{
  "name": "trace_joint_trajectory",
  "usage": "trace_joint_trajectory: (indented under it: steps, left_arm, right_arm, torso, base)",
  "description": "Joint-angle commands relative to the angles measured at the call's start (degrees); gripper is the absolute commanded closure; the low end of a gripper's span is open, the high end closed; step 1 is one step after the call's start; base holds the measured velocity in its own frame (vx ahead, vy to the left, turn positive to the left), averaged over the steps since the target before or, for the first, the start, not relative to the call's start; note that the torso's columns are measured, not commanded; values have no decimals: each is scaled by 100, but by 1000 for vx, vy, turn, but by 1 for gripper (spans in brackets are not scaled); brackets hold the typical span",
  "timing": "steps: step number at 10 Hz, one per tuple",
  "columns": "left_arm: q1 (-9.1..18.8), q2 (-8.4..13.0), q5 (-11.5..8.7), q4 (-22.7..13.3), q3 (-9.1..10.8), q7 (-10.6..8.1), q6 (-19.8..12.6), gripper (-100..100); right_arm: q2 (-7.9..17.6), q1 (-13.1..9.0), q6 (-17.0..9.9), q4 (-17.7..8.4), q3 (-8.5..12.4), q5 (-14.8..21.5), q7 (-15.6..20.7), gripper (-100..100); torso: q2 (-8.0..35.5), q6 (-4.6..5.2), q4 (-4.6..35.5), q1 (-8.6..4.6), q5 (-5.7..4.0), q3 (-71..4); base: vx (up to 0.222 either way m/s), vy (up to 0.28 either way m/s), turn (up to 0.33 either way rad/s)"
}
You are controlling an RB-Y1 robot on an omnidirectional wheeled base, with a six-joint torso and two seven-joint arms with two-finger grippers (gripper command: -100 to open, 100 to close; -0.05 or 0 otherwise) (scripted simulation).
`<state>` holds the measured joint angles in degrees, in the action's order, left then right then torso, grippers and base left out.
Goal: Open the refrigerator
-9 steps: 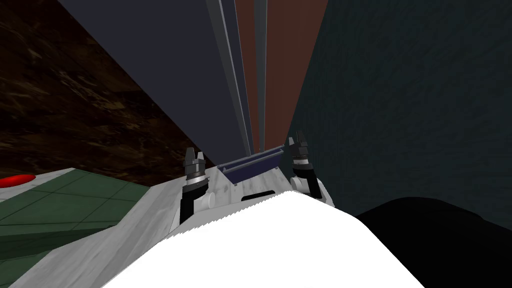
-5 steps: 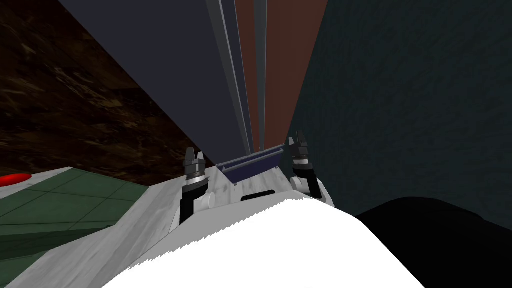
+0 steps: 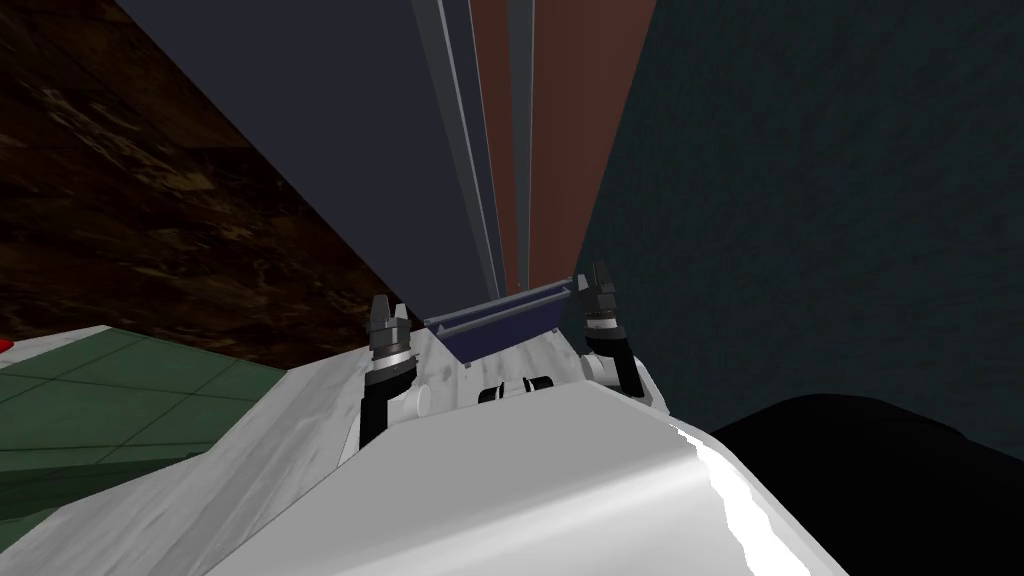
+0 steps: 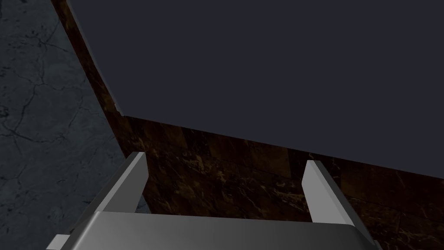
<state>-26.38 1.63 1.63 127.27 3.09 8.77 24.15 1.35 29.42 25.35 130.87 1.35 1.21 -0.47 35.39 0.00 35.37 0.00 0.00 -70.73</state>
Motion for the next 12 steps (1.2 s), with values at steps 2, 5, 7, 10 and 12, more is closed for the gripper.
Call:
trace_joint_trajectory:
  steps: [2,5,7,10,12]
  left_arm:
    - [1,296,38,-72,23,35,-112,-100]
    - [4,575,163,-308,99,149,-473,-100]
    - [6,602,231,-441,140,211,-671,-100]
    - [10,542,335,-648,203,305,-976,-100]
    - [13,481,391,-762,237,356,-1141,-100]
  right_arm:
    - [-1,1,-1,-2,0,0,0,0]
    - [-2,2,0,-3,-2,0,0,0]
    - [-2,2,0,-2,-2,0,0,0]
    - [-2,2,-1,-3,-1,0,0,0]
    - [-2,2,0,-2,-1,0,0,0]
  torso:
    - [610,0,610,-9,-2,-1244]
    - [664,1,683,-36,-10,-1397]
    - [692,0,692,6,1,-1383]
    - [695,0,693,1,1,-1380]
    - [687,0,690,1,-1,-1386]
  base:
    - [30,-53,5]
    - [98,-179,12]
    - [95,-159,14]
    - [86,-160,11]
    - [82,-153,8]
